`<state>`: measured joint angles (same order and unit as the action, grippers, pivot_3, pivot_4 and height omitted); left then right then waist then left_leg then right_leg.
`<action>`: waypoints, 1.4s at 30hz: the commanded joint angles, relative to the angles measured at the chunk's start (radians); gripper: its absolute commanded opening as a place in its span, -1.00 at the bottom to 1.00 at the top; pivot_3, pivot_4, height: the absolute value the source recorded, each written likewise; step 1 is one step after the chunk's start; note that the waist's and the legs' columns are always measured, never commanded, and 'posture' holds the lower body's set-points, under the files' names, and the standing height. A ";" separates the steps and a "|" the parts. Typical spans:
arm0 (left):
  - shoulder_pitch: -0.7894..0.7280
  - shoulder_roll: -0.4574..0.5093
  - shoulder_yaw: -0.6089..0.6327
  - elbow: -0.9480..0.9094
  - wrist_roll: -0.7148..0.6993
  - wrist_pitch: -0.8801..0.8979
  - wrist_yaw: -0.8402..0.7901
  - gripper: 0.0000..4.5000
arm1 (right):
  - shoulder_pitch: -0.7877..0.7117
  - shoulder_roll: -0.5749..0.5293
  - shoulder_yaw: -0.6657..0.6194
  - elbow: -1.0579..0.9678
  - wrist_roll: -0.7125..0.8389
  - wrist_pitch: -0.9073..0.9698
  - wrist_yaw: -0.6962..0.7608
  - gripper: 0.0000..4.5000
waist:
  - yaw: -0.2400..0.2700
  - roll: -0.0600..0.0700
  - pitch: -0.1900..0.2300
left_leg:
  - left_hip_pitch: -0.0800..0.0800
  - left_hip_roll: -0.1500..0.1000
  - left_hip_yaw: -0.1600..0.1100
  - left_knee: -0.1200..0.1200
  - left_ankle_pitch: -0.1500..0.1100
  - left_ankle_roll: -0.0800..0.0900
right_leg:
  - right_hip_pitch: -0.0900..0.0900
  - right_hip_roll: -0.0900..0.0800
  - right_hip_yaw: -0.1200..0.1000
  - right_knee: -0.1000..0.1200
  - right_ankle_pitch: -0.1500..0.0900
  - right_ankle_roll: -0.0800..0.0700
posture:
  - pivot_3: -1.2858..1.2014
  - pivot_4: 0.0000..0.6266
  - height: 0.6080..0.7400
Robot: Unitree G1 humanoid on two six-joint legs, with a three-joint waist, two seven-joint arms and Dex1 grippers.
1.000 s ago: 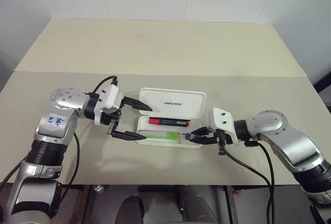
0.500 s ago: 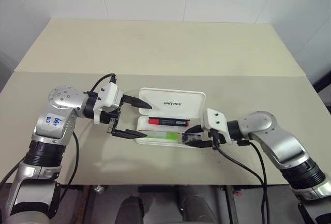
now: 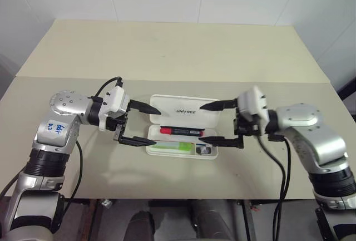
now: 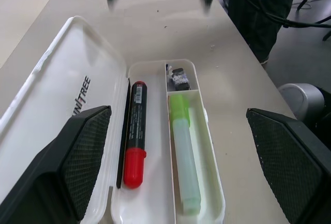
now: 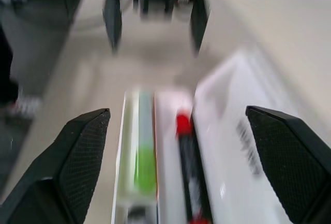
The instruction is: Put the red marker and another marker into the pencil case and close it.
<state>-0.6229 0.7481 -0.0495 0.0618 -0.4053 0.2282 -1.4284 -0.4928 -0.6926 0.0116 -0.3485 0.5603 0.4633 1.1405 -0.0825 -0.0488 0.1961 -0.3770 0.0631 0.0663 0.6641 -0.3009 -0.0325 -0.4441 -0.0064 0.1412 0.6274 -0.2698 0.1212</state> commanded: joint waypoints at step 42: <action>-0.229 -0.224 0.019 0.473 0.175 -0.192 0.303 -0.99 | 0.164 -0.015 -0.195 -0.044 0.134 -0.021 -0.144 1.00 | 0.001 0.000 0.000 | 0.000 -0.001 0.001 0.000 0.000 0.000 | 0.000 0.000 0.001 0.000 0.001 0.002 | 0.03 -0.52 1.00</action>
<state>-0.8527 0.5177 -0.0244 0.5874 -0.2028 0.0350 -1.0713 -0.3325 -0.7001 -0.1626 -0.3538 0.6717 0.4416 1.0019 -0.0816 -0.0488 0.1960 -0.3772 0.0624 0.0675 0.6645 -0.3008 -0.0327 -0.4437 -0.0062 0.1421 0.6268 -0.2686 0.1228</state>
